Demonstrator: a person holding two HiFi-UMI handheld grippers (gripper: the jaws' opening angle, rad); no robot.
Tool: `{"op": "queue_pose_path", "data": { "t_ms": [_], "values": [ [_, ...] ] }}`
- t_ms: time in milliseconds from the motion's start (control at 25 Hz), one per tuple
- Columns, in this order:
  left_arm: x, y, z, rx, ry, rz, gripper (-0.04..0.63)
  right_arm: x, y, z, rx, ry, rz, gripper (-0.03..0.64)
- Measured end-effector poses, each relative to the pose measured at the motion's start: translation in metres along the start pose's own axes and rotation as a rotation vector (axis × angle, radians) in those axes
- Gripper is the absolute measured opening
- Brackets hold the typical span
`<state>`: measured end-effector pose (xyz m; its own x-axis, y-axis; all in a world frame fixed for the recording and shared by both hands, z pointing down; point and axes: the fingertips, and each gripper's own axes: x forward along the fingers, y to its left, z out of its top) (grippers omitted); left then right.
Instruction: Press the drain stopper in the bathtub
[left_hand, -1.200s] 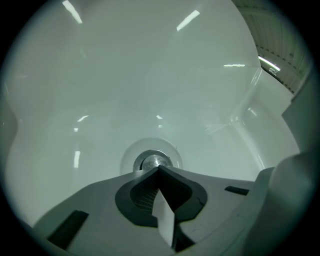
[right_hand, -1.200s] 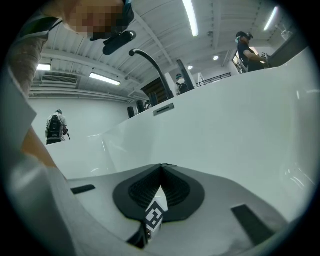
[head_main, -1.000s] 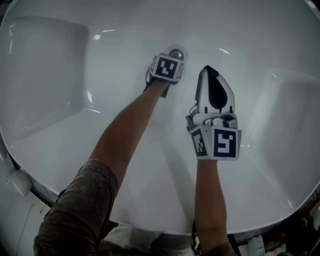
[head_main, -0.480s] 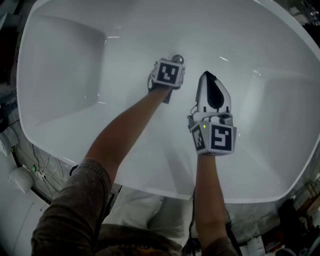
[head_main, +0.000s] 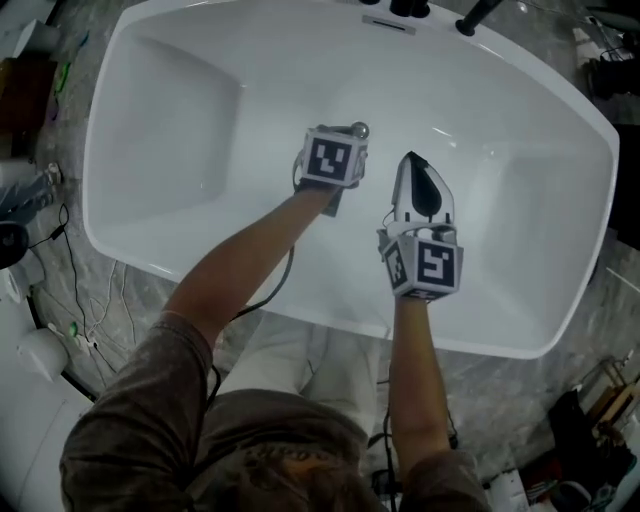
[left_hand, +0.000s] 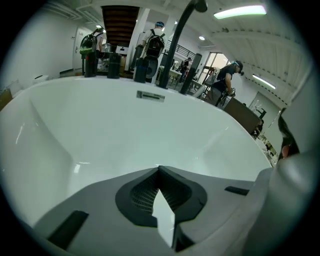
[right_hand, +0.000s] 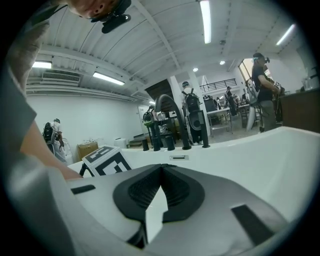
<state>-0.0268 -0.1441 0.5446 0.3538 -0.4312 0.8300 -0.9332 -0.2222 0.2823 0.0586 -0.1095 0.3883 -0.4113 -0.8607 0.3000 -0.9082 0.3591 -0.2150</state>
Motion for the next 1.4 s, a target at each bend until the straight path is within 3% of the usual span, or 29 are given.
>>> {"op": "queue_pose_path", "data": {
  "t_ms": [240,640,920,1400],
  "values": [
    [-0.097,-0.025,0.022,0.010,-0.032,-0.027,0.002,-0.030,0.033,0.054,-0.007,0.006,0.010,-0.002],
    [-0.253,-0.061,0.064,0.079,-0.183,-0.072,0.002,-0.083,0.085,0.132,0.006,-0.001,0.027,-0.002],
    [-0.346,-0.090,0.074,0.127,-0.280,-0.128,0.001,-0.120,0.140,0.174,-0.014,-0.006,0.109,-0.002],
    [-0.478,-0.146,0.072,0.351,-0.465,-0.222,0.002,-0.201,0.195,0.226,-0.047,-0.037,0.192,-0.002]
  ]
}}
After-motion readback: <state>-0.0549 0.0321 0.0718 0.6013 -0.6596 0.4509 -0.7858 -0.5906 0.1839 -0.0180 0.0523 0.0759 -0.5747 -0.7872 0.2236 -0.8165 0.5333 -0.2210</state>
